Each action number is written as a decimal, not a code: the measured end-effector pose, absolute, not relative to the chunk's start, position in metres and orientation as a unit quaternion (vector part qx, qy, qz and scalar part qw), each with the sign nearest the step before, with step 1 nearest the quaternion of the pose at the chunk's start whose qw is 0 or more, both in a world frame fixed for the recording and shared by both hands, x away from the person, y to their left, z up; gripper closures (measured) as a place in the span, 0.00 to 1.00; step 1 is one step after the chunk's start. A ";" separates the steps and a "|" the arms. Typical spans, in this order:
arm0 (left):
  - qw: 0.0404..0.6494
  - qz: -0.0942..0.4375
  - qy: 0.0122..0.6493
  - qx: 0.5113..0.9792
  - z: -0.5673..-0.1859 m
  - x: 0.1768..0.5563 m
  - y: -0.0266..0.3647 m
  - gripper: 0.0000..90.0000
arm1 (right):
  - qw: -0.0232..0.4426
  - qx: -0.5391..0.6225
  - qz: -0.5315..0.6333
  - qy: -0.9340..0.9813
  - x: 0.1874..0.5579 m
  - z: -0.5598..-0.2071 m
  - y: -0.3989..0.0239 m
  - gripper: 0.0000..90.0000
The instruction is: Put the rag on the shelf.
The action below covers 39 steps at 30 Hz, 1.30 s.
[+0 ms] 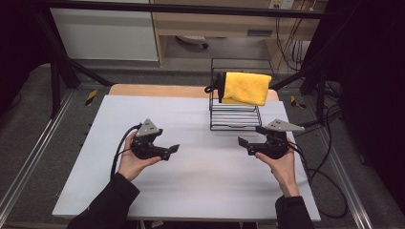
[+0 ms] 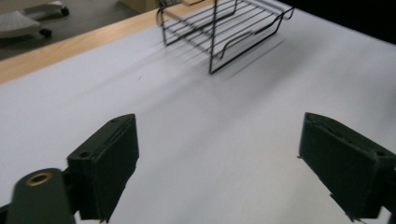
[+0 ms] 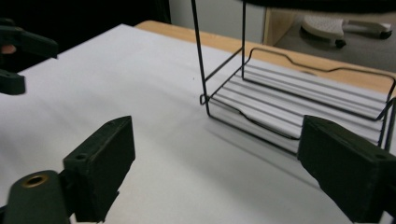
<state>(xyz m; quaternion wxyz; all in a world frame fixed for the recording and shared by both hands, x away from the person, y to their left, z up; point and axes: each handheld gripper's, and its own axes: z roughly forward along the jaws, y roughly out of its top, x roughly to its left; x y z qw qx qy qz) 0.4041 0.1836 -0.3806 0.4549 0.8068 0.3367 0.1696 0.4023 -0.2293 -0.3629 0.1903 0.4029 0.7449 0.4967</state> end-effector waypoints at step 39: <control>0.433 0.173 0.386 0.796 -0.447 0.354 0.280 0.08 | 0.110 0.415 0.464 0.775 0.360 -0.451 -0.259 0.01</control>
